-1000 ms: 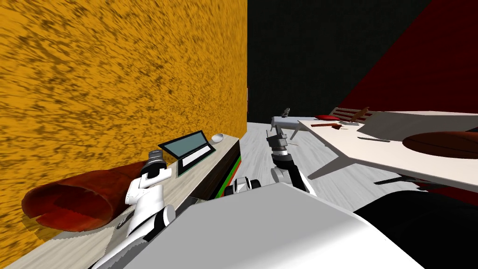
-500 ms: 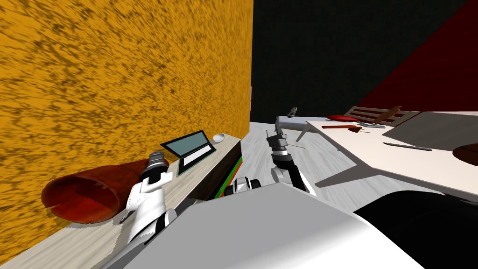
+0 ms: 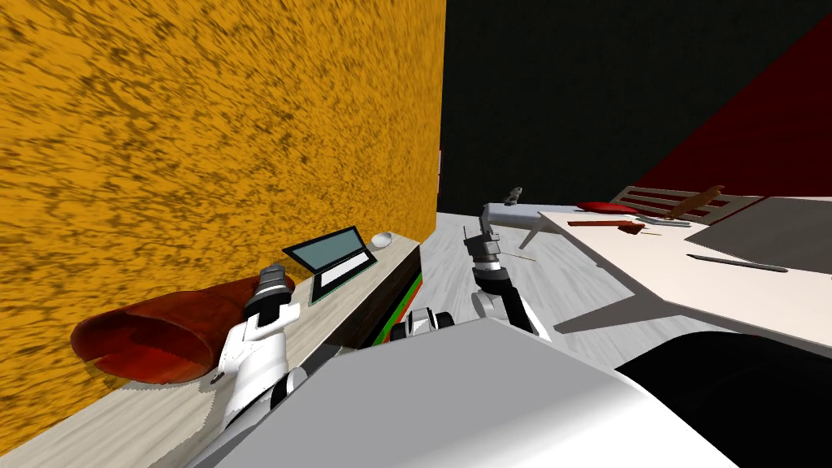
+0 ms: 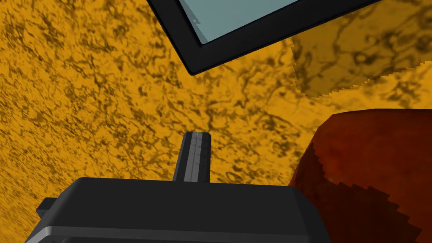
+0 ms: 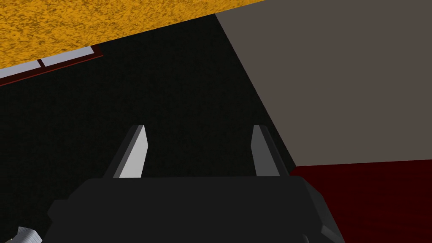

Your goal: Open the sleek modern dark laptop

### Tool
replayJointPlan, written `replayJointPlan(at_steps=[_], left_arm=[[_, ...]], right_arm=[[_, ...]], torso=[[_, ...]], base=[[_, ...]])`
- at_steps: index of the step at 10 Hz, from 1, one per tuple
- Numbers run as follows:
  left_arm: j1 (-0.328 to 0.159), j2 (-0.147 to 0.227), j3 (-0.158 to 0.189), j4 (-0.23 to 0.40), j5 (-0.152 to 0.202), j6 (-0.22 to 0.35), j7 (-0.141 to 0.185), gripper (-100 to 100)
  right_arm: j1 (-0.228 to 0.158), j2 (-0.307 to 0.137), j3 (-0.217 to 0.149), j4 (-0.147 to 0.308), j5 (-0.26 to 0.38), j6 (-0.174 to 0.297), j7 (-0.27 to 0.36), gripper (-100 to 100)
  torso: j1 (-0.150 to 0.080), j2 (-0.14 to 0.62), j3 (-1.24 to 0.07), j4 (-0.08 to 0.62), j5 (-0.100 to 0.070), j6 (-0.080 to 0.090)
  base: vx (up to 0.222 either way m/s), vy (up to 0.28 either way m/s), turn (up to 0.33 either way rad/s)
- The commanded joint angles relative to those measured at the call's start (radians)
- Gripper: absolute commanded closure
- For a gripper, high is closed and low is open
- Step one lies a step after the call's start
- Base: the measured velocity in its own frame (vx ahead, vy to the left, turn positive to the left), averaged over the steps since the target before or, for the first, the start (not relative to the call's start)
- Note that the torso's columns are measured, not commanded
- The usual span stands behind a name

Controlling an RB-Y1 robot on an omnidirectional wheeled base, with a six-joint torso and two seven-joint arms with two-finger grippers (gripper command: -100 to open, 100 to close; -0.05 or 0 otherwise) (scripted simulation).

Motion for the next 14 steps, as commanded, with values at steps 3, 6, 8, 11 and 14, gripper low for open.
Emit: replayJointPlan(at_steps=[3, 6, 8, 11, 14], left_arm=[[-0.031, 0.051, -0.035, 0.020, 0.005, 0.095, 0.021, -100], [-0.047, 0.079, -0.055, 0.032, 0.009, 0.147, 0.032, -100], [-0.059, 0.098, -0.069, 0.041, 0.011, 0.184, 0.040, -100], [-0.076, 0.127, -0.091, 0.055, 0.015, 0.239, 0.052, -100], [-0.093, 0.155, -0.111, 0.067, 0.018, 0.292, 0.063, -100]], right_arm=[[0.000, 0.000, 0.000, 0.000, 0.000, 0.000, 0.000, 0], [0.000, 0.000, 0.000, 0.000, 0.000, 0.000, 0.000, 0], [0.000, 0.000, 0.000, 0.000, 0.000, 0.000, 0.000, 0], [0.000, 0.000, 0.000, 0.000, 0.000, 0.000, 0.000, 0], [0.000, 0.000, 0.000, 0.000, 0.000, 0.000, 0.000, 0]], torso=[[-0.001, 0.000, 0.000, 0.000, -0.001, 0.001], [-0.003, -0.002, -0.001, 0.000, -0.001, 0.001], [-0.002, -0.002, -0.001, 0.000, -0.001, 0.001], [-0.002, -0.001, -0.001, 0.000, -0.001, 0.001], [-0.002, -0.001, -0.001, 0.000, -0.001, 0.001]], base=[[-0.025, 0.016, -0.059], [-0.022, 0.009, -0.049], [-0.018, 0.009, -0.043], [-0.020, 0.010, -0.044], [-0.019, 0.009, -0.047]])
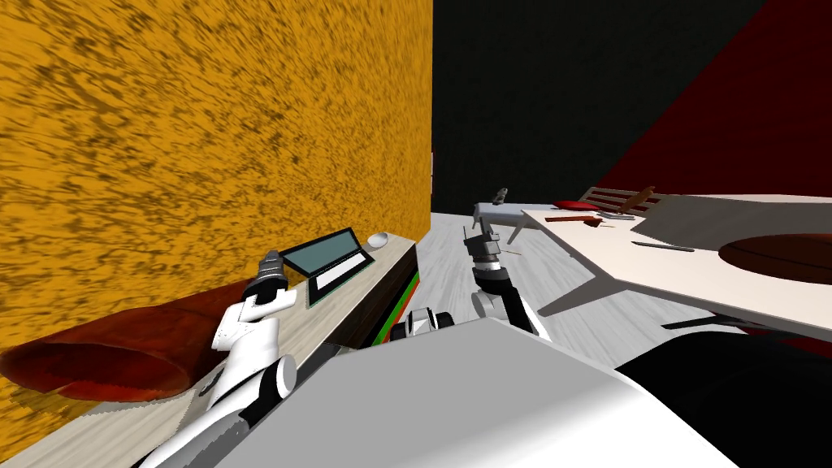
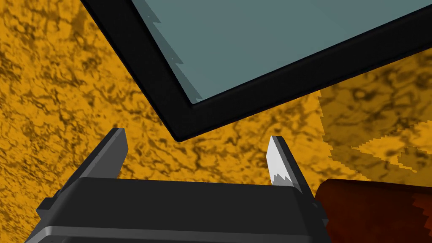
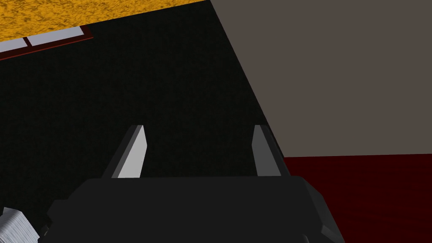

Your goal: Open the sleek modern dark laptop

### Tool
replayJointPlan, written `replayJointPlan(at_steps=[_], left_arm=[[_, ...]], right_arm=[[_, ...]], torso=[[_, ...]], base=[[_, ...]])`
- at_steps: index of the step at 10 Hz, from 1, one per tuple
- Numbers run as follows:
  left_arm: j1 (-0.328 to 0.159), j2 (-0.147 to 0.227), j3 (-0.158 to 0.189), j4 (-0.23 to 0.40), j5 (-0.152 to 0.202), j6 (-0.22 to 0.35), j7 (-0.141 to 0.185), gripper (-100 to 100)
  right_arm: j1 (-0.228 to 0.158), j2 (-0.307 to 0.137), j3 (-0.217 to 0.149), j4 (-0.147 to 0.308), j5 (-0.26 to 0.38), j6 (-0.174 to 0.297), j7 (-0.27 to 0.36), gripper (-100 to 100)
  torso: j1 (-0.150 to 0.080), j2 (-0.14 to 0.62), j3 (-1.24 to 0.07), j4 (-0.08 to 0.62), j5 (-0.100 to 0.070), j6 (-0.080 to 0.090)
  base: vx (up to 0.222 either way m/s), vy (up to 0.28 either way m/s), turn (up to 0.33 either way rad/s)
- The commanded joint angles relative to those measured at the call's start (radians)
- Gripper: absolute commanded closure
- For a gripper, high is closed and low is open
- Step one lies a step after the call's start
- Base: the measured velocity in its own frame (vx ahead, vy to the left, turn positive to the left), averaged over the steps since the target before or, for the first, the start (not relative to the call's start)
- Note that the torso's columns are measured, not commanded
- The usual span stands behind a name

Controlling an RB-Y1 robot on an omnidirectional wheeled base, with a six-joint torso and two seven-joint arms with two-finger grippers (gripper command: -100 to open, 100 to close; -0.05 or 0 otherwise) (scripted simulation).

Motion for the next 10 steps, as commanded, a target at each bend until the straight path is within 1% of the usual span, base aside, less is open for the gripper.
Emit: replayJointPlan(at_steps=[1, 2, 3, 4, 6, 7, 9, 10], left_arm=[[-0.012, 0.025, -0.021, 0.004, 0.004, 0.054, 0.012, -100], [-0.020, 0.039, -0.030, 0.010, 0.006, 0.079, 0.017, -100], [-0.025, 0.046, -0.036, 0.014, 0.007, 0.093, 0.020, -100], [-0.034, 0.061, -0.047, 0.021, 0.009, 0.122, 0.026, -100], [-0.043, 0.076, -0.059, 0.029, 0.011, 0.152, 0.033, -100], [-0.052, 0.091, -0.071, 0.037, 0.013, 0.181, 0.039, -100], [-0.062, 0.108, -0.084, 0.046, 0.016, 0.214, 0.046, -100], [-0.057, 0.102, -0.079, 0.040, 0.016, 0.201, 0.043, -100]], right_arm=[[0.000, 0.000, 0.000, 0.000, 0.000, 0.000, 0.000, 0], [0.000, 0.000, 0.000, 0.000, 0.000, 0.000, 0.000, 0], [0.000, 0.000, 0.000, 0.000, 0.000, 0.000, 0.000, 0], [0.000, 0.000, 0.000, 0.000, 0.000, 0.000, 0.000, 0], [0.000, 0.000, 0.000, 0.000, 0.000, 0.000, 0.000, 0], [0.000, 0.000, 0.000, 0.000, 0.000, 0.000, 0.000, 0], [0.000, 0.000, 0.000, 0.000, 0.000, 0.000, 0.000, 0], [0.000, 0.000, 0.000, 0.000, 0.000, 0.000, 0.000, 0]], torso=[[0.000, 0.000, 0.000, 0.000, 0.000, 0.000], [0.000, 0.000, 0.000, 0.000, 0.000, 0.000], [0.000, 0.000, 0.000, 0.000, 0.000, 0.000], [0.000, 0.000, 0.000, 0.000, 0.000, 0.000], [0.000, 0.000, 0.000, 0.000, 0.000, 0.000], [0.000, 0.000, 0.000, 0.000, 0.000, 0.000], [0.000, 0.000, 0.000, 0.000, 0.000, 0.000], [0.000, 0.000, 0.000, 0.000, 0.000, 0.000]], base=[[-0.018, 0.010, -0.046], [-0.025, 0.010, -0.063], [-0.024, 0.011, -0.050], [-0.022, 0.009, -0.054], [-0.022, 0.009, -0.043], [-0.023, 0.008, -0.060], [-0.018, 0.008, -0.045], [-0.008, 0.005, -0.011]])
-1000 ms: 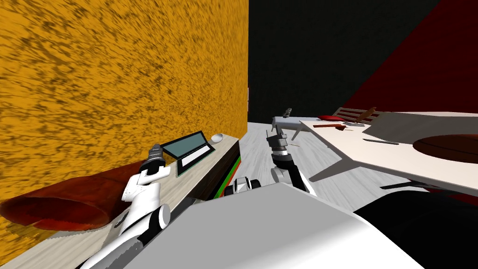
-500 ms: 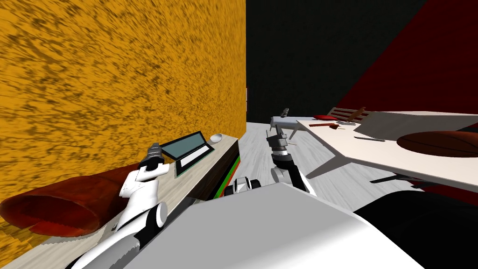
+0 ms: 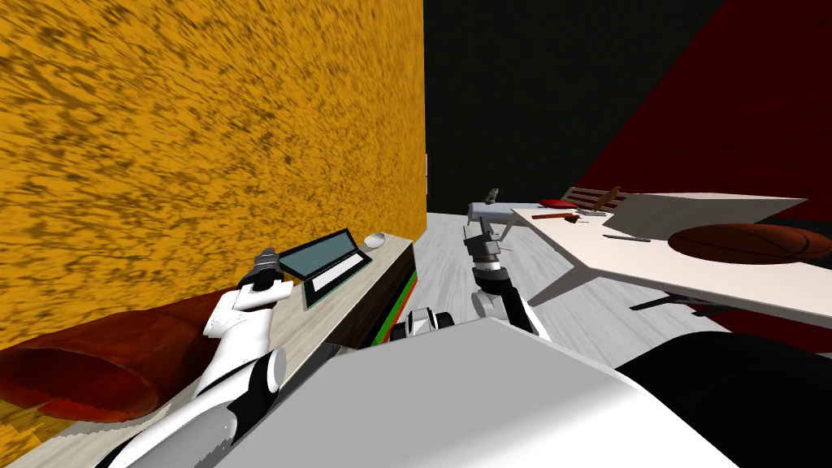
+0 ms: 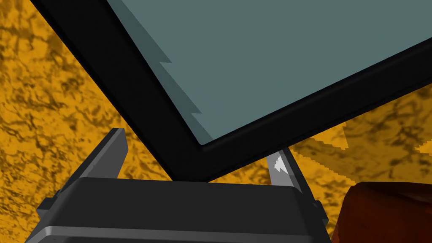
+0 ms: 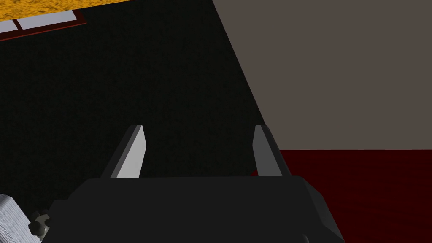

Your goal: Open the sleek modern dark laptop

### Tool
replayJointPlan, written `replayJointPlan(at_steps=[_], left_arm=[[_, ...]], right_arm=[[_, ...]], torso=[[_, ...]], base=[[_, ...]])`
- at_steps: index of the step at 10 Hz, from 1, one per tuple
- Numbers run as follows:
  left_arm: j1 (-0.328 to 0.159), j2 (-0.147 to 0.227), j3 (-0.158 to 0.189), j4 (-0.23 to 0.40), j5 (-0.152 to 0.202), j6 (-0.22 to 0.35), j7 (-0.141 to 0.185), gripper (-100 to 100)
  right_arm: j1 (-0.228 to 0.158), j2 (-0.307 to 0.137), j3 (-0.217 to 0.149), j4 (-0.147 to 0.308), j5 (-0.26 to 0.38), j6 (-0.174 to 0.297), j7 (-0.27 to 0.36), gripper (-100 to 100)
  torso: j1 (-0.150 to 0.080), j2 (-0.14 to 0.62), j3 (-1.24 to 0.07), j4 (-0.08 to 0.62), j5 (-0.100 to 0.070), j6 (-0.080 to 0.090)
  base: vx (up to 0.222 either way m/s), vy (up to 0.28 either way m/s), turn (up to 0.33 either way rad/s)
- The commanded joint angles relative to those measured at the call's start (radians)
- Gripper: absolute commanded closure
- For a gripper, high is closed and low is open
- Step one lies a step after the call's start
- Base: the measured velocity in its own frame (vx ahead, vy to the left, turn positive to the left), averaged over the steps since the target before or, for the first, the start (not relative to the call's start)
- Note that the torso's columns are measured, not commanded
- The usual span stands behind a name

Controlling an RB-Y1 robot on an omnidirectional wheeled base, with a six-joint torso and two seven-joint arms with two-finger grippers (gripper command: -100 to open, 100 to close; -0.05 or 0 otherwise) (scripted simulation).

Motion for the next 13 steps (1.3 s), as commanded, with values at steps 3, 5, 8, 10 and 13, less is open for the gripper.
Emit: replayJointPlan(at_steps=[3, 5, 8, 10, 13], left_arm=[[0.024, -0.035, 0.024, -0.023, -0.015, -0.045, 0.002, 100], [0.047, -0.072, 0.049, -0.047, -0.030, -0.094, 0.003, 100], [0.070, -0.108, 0.074, -0.071, -0.045, -0.177, 0.004, 100], [0.093, -0.144, 0.099, -0.095, -0.061, -0.236, 0.005, 100], [0.139, -0.216, 0.149, -0.143, -0.091, -0.331, 0.008, 100]], right_arm=[[0.000, 0.000, 0.000, 0.000, 0.000, 0.000, 0.000, 0], [0.000, 0.000, 0.000, 0.000, 0.000, 0.000, 0.000, 0], [0.000, 0.000, 0.000, 0.000, 0.000, 0.000, 0.000, 0], [0.000, 0.000, 0.000, 0.000, 0.000, 0.000, 0.000, 0], [0.000, 0.000, 0.000, 0.000, 0.000, 0.000, 0.000, 0]], torso=[[-0.001, 0.000, 0.000, 0.000, -0.001, 0.001], [0.001, -0.003, -0.002, -0.002, 0.002, 0.000], [0.001, -0.001, 0.000, -0.002, 0.003, 0.000], [0.001, 0.000, 0.001, -0.002, 0.004, -0.001], [0.005, 0.000, 0.000, -0.001, 0.003, -0.002]], base=[[0.018, -0.004, 0.036], [0.078, -0.020, 0.101], [0.073, -0.022, 0.089], [0.036, -0.040, 0.118], [0.036, -0.040, 0.122]])
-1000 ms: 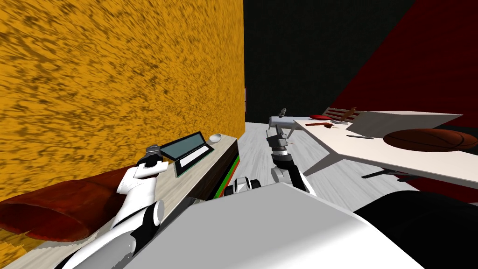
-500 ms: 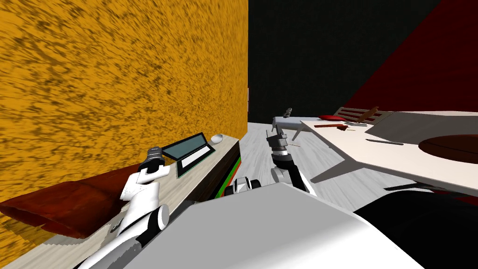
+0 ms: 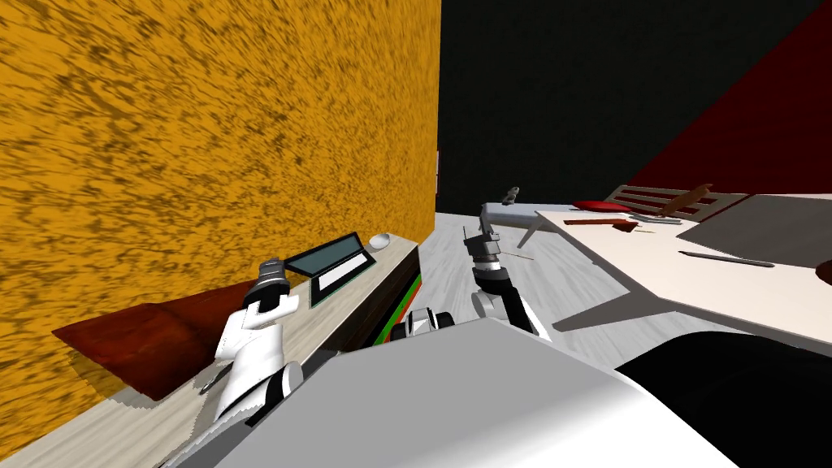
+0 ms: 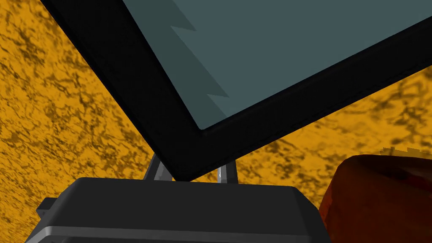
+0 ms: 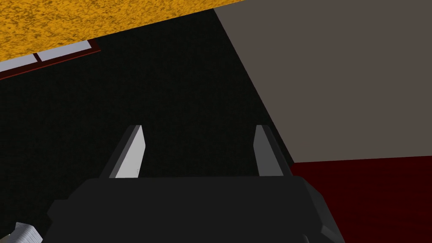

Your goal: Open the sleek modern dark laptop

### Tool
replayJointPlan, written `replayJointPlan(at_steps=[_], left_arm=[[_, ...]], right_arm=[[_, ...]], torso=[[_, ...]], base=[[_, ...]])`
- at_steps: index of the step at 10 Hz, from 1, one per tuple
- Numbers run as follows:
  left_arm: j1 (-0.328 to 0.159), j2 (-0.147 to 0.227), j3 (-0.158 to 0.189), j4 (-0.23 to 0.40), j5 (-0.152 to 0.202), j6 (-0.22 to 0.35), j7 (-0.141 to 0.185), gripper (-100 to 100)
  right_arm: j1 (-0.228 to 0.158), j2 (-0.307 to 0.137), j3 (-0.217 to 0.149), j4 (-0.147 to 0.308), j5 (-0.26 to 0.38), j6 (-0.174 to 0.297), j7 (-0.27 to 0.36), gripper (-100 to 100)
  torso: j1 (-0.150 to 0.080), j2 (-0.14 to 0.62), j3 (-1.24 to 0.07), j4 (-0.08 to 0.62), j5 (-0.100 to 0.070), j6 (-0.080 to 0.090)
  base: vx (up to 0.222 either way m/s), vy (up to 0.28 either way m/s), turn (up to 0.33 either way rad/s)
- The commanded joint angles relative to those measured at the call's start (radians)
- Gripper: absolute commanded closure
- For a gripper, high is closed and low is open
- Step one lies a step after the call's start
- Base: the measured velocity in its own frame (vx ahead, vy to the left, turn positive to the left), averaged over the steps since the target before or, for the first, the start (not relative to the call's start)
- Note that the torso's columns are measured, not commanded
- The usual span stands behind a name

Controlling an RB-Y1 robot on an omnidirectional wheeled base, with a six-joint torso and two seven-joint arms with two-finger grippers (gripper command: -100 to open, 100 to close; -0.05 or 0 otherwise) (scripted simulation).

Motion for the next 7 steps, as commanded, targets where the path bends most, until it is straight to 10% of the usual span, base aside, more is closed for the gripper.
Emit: replayJointPlan(at_steps=[1, 7], left_arm=[[0.034, -0.041, 0.028, -0.031, -0.015, -0.078, 0.005, 100], [0.058, -0.077, 0.053, -0.055, -0.030, -0.138, 0.006, 100]], right_arm=[[0.000, 0.000, 0.000, 0.000, 0.000, 0.000, 0.000, 0], [0.000, 0.000, 0.000, 0.000, 0.000, 0.000, 0.000, 0]], torso=[[0.000, 0.000, 0.000, -0.001, 0.001, -0.001], [-0.005, 0.001, 0.001, 0.002, -0.004, 0.003]], base=[[0.027, -0.031, 0.094], [0.009, -0.010, 0.031]])
